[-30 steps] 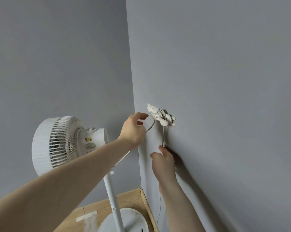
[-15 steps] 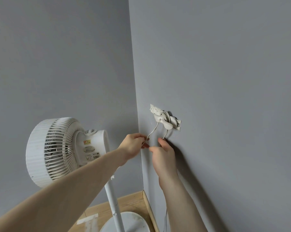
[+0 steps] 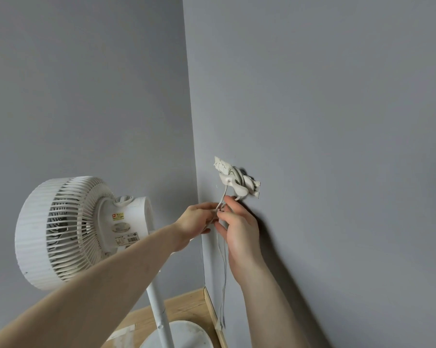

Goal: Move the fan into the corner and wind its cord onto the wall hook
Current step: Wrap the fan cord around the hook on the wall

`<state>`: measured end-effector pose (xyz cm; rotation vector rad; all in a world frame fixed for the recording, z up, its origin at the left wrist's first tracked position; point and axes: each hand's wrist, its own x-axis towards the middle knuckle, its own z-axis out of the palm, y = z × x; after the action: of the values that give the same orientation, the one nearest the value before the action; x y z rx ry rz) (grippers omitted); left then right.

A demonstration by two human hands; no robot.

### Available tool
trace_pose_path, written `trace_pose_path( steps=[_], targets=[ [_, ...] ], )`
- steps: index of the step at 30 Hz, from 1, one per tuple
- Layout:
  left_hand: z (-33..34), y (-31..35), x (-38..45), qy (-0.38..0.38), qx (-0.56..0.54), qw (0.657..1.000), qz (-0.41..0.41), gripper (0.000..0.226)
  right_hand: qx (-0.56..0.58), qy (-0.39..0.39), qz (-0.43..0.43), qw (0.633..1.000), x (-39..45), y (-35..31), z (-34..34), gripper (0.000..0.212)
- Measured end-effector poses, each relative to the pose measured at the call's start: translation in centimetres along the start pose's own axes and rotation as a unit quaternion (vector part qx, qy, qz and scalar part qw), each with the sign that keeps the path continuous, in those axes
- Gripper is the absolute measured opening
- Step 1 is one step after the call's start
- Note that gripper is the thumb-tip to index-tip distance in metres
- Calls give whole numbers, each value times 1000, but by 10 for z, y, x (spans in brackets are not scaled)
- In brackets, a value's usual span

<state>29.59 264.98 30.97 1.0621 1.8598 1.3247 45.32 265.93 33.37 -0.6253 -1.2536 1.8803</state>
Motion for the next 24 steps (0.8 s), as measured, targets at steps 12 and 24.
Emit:
trace_pose_path(
  steps=[12,24],
  targets=[
    [-19,61,11,167,173,967,87,31,-22,76,-54,995,-26,1,-4,39],
    [-27,128,5,288,256,914,124,18,62,85,-88,991,-48,-3,-10,36]
  ],
)
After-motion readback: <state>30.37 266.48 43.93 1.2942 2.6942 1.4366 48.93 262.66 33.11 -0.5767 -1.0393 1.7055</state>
